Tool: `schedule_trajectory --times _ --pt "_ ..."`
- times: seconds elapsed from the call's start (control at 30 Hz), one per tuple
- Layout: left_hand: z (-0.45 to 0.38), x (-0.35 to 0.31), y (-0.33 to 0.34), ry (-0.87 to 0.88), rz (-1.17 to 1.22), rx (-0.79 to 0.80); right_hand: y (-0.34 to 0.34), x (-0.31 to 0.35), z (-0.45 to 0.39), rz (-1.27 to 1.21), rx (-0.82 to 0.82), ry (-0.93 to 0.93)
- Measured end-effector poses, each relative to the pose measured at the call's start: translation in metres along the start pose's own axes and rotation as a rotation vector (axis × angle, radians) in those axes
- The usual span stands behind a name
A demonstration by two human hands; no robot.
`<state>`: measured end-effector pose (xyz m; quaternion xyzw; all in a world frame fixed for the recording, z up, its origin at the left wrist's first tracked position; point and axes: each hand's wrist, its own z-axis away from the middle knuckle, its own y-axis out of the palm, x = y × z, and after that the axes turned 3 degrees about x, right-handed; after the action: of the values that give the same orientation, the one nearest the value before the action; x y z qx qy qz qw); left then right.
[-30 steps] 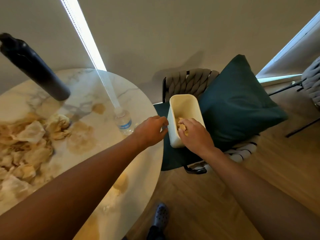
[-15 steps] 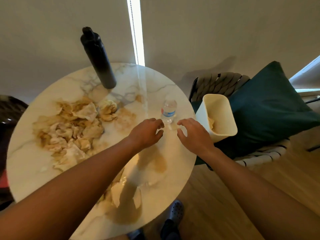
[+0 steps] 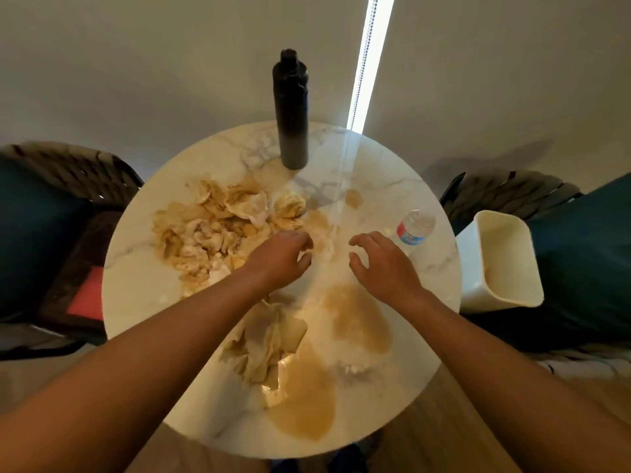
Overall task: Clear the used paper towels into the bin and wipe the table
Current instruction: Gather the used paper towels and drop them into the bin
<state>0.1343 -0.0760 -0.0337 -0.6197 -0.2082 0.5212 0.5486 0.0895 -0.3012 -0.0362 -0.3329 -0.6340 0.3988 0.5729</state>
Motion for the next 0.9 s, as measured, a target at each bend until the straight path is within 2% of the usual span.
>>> schedule_trajectory --times 0.23,0.43,0.9 --pt "-0.002 0.042 -0.008 -0.103 0.030 -0.036 0.023 0.021 -0.040 -0.002 0.038 -0.064" --pt "-0.020 0.064 -0.009 -0.175 -0.033 -0.050 0.040 0.032 -0.080 -0.007 0.103 -0.096" --pt "-0.052 0.094 0.008 -0.199 -0.208 -0.083 0.080 0.055 -0.171 -0.023 0.256 -0.066"
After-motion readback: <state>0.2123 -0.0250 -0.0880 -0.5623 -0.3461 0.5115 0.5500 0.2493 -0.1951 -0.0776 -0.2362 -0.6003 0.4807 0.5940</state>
